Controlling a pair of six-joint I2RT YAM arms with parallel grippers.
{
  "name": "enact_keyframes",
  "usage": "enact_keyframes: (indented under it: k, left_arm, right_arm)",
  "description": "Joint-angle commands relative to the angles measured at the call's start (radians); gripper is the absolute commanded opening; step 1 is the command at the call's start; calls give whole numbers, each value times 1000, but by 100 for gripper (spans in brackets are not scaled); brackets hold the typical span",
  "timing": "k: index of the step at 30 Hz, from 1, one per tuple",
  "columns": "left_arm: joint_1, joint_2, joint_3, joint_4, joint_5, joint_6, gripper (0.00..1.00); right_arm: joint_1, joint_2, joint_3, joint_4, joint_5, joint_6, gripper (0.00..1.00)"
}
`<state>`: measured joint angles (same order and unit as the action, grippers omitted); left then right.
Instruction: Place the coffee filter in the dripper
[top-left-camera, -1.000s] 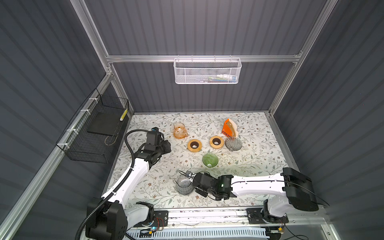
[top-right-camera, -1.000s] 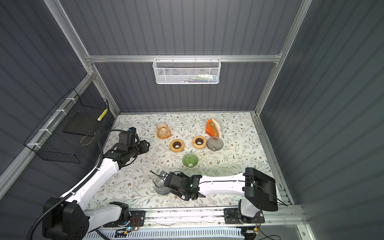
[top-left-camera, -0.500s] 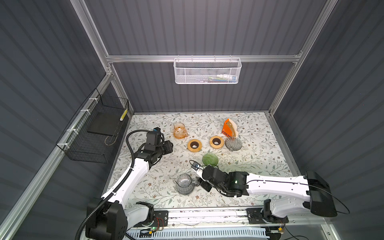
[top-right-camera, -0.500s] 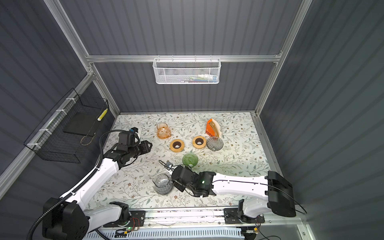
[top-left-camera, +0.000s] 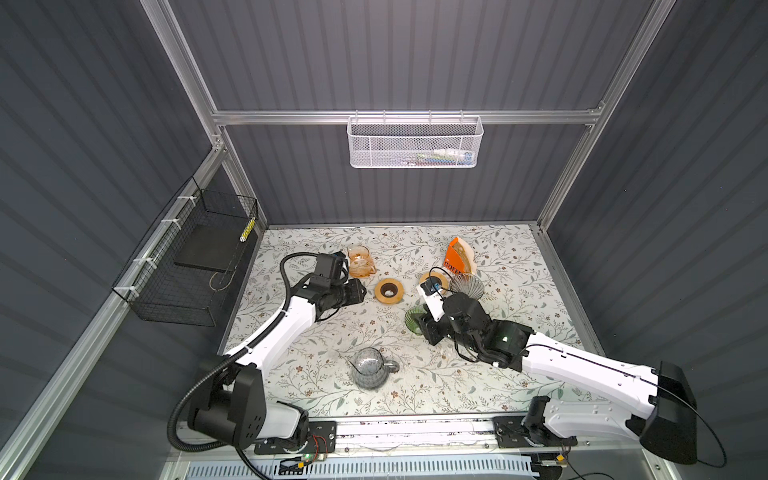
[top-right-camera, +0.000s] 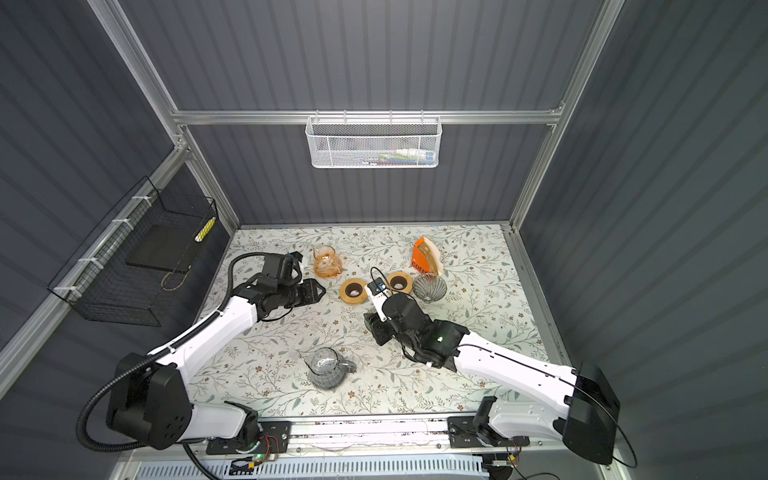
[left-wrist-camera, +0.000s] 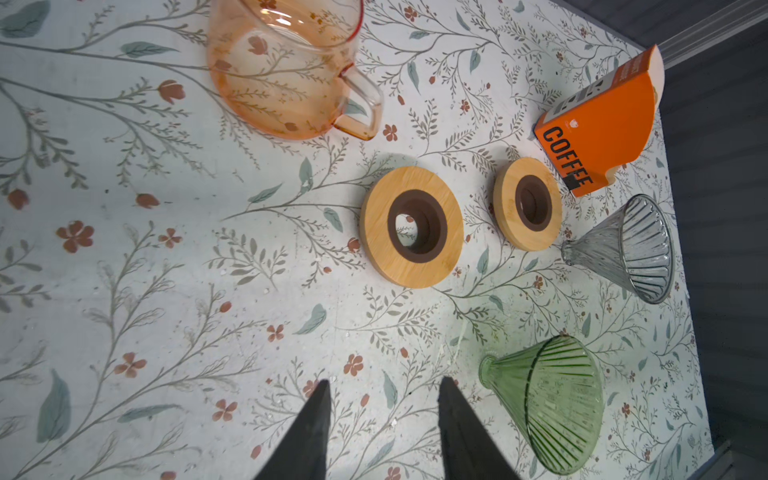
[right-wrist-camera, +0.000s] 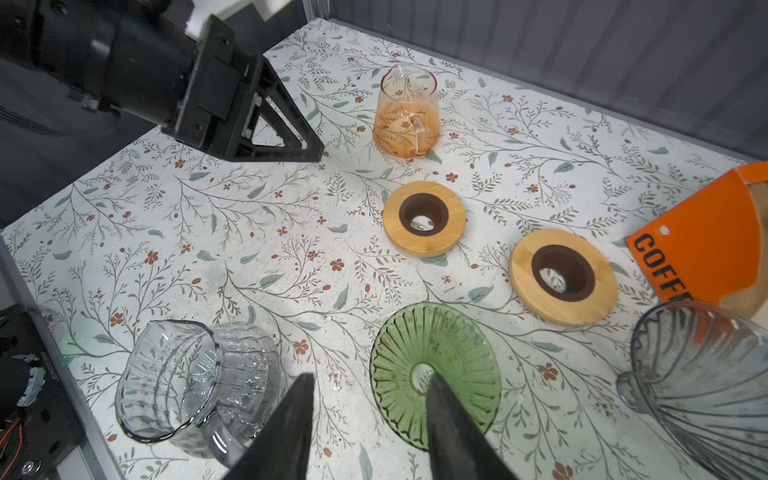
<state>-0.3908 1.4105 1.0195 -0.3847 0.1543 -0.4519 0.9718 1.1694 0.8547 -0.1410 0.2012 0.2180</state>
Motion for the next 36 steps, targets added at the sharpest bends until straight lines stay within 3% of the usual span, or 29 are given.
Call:
enact_keyframes:
  k: [1, 11, 36]
  left_arm:
    - [-42, 53, 67, -43, -49, 19, 43]
    - [-117, 247, 206, -87, -116, 29, 47]
    - [-158, 494, 418, -161, -207, 32, 46]
  right_arm:
    - [-40, -28, -45, 51, -46, 36, 47]
    - [-121, -4, -48, 72, -127, 50, 48]
    - [-157, -28, -94, 88, -135, 70, 53]
